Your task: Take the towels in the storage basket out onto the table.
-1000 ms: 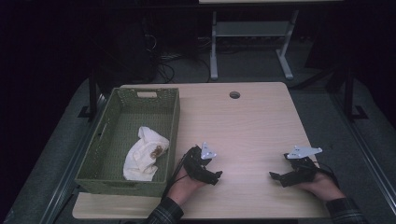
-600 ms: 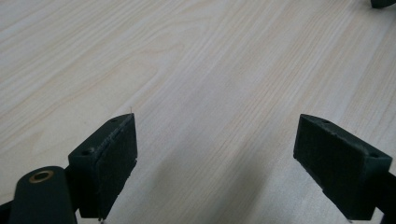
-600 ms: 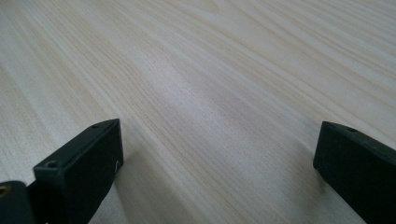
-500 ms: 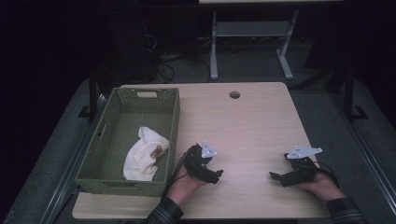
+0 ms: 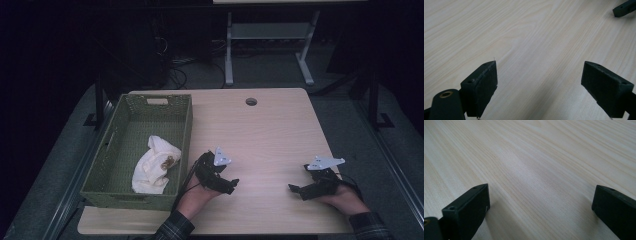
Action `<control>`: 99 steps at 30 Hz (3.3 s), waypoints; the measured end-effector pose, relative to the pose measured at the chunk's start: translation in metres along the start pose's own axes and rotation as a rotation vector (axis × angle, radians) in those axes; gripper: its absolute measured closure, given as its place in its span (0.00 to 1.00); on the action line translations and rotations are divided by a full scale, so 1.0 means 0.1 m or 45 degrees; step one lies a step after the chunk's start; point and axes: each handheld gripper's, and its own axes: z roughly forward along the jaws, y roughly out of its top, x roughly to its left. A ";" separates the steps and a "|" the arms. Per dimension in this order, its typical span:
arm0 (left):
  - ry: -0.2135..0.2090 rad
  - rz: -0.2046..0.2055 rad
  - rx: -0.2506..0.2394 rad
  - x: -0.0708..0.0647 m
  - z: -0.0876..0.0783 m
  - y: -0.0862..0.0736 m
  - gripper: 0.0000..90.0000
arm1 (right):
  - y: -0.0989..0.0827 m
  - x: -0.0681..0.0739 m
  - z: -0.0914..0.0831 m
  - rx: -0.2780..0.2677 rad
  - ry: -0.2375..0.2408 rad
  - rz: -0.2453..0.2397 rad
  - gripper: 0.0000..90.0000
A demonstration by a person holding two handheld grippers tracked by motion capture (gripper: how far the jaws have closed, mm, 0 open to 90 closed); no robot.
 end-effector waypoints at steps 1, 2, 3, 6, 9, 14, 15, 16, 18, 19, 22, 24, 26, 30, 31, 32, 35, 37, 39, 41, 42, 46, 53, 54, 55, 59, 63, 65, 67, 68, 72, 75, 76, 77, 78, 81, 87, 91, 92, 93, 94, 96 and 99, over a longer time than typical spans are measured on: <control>0.000 0.000 0.000 0.00 0.00 0.00 0.14 | 0.00 0.00 0.00 0.000 0.000 0.000 0.01; -0.006 0.000 -0.001 0.00 -0.01 0.01 0.14 | 0.00 0.00 0.00 0.000 0.000 -0.001 0.01; -0.006 0.000 -0.001 0.00 -0.01 0.01 0.14 | 0.00 0.00 0.00 0.000 0.000 -0.001 0.01; -0.011 -0.004 -0.015 0.02 -0.04 0.04 0.14 | 0.00 0.00 0.00 -0.001 0.000 -0.001 0.01; -0.023 -0.006 -0.023 0.03 -0.07 0.06 0.14 | 0.00 0.00 0.00 -0.001 0.000 -0.003 0.01; -0.047 -0.013 -0.027 0.03 -0.09 0.09 0.14 | 0.00 0.00 0.00 -0.001 0.000 -0.003 0.01; -0.047 -0.013 -0.027 0.03 -0.09 0.09 0.14 | 0.00 0.00 0.00 -0.001 0.000 -0.002 0.01; -0.050 -0.013 -0.030 0.04 -0.11 0.12 0.14 | 0.00 0.00 0.00 0.000 0.000 -0.001 0.01; -0.054 -0.013 -0.039 0.05 -0.13 0.15 0.14 | 0.00 0.00 0.00 0.000 0.000 -0.001 0.01; -0.060 -0.015 -0.041 0.06 -0.14 0.16 0.14 | 0.00 0.00 0.00 -0.001 0.000 -0.002 0.01; -0.067 -0.021 -0.057 0.08 -0.17 0.21 0.14 | 0.00 0.00 0.00 -0.001 0.000 -0.003 0.01; -0.081 -0.031 -0.068 0.09 -0.19 0.23 0.14 | 0.00 0.00 0.00 -0.001 0.000 -0.002 0.01; -0.085 -0.031 -0.070 0.10 -0.20 0.25 0.14 | 0.00 0.00 0.00 -0.001 0.000 -0.002 0.01; -0.102 -0.028 -0.068 0.11 -0.23 0.30 0.14 | 0.00 0.00 0.00 0.000 0.000 0.000 0.01; -0.111 -0.029 -0.070 0.12 -0.25 0.33 0.14 | 0.00 0.00 0.00 -0.001 0.000 -0.002 0.01; -0.117 -0.028 -0.075 0.13 -0.25 0.34 0.14 | 0.00 0.00 0.00 -0.001 0.000 -0.002 0.01; -0.124 -0.013 -0.064 0.15 -0.29 0.39 0.14 | 0.00 0.00 0.00 0.000 0.000 -0.001 0.01; -0.120 -0.008 -0.059 0.17 -0.31 0.42 0.14 | 0.00 0.00 0.00 -0.001 0.000 -0.001 0.01; -0.125 -0.016 -0.062 0.19 -0.34 0.45 0.14 | 0.00 0.00 0.00 -0.001 0.000 -0.001 0.01; -0.127 -0.015 -0.059 0.22 -0.38 0.47 0.15 | 0.00 0.00 0.00 -0.001 0.000 -0.001 0.01; -0.126 -0.013 -0.059 0.23 -0.39 0.48 0.15 | 0.00 0.00 0.00 -0.002 0.000 -0.002 0.01; -0.120 -0.018 -0.061 0.29 -0.45 0.51 0.15 | 0.00 0.00 0.00 -0.001 0.000 -0.001 0.01; -0.114 -0.026 -0.062 0.41 -0.56 0.53 0.15 | 0.00 0.00 0.00 -0.001 0.000 0.000 0.01; -0.109 -0.026 -0.056 0.43 -0.58 0.54 0.15 | 0.00 0.00 0.00 -0.001 0.000 -0.001 0.01; -0.105 -0.032 -0.066 0.44 -0.60 0.54 0.15 | 0.00 0.00 0.00 -0.001 0.000 -0.001 0.01; -0.099 -0.033 -0.079 0.48 -0.66 0.53 0.15 | 0.00 0.00 0.00 -0.001 0.000 -0.001 0.01; -0.081 -0.042 -0.083 0.54 -0.73 0.49 0.15 | 0.00 0.00 0.00 -0.001 0.000 -0.001 0.01; -0.077 -0.048 -0.077 0.59 -0.77 0.45 0.15 | 0.00 0.00 0.00 -0.001 0.000 0.000 0.01; -0.075 -0.054 -0.075 0.60 -0.78 0.44 0.15 | 0.00 0.00 0.00 -0.001 0.000 -0.001 0.01; -0.069 -0.058 -0.071 0.64 -0.81 0.42 0.15 | 0.00 0.00 0.00 -0.001 0.000 -0.001 0.01; -0.052 -0.070 -0.079 0.71 -0.86 0.39 0.15 | 0.00 0.00 0.00 -0.001 0.000 -0.001 0.01; -0.044 -0.079 -0.080 0.74 -0.90 0.37 0.15 | 0.00 0.00 0.00 0.000 0.001 -0.001 0.01; -0.032 -0.089 -0.084 0.77 -0.94 0.35 0.15 | 0.00 0.00 0.00 0.001 0.001 -0.001 0.01; -0.032 -0.089 -0.084 0.77 -0.94 0.35 0.15 | 0.00 0.00 0.00 0.001 0.001 -0.001 0.01; -0.027 -0.096 -0.089 0.80 -0.96 0.34 0.15 | 0.00 0.00 0.00 0.001 0.001 -0.001 0.01; -0.011 -0.106 -0.096 0.84 -1.02 0.31 0.15 | 0.00 0.00 0.00 0.002 0.001 -0.002 0.01; 0.032 -0.123 -0.093 0.93 -1.14 0.24 0.15 | 0.00 0.00 0.00 0.002 0.001 -0.001 0.01; 0.061 -0.144 -0.091 0.99 -1.21 0.18 0.15 | 0.00 0.00 0.00 0.002 0.001 -0.002 0.01; 0.071 -0.154 -0.092 1.01 -1.24 0.16 0.15 | 0.00 0.00 0.00 0.002 0.001 -0.002 0.01; 0.071 -0.154 -0.092 1.01 -1.24 0.16 0.15 | 0.00 0.00 0.00 0.002 0.001 -0.002 0.01; 0.079 -0.154 -0.093 1.03 -1.26 0.14 0.15 | 0.00 0.00 0.00 0.002 0.001 -0.001 0.01; 0.097 -0.166 -0.090 1.07 -1.31 0.10 0.15 | 0.00 0.00 0.00 0.002 0.001 -0.002 0.01; 0.119 -0.184 -0.091 1.11 -1.36 0.05 0.15 | 0.00 0.00 0.00 0.002 0.001 -0.001 0.01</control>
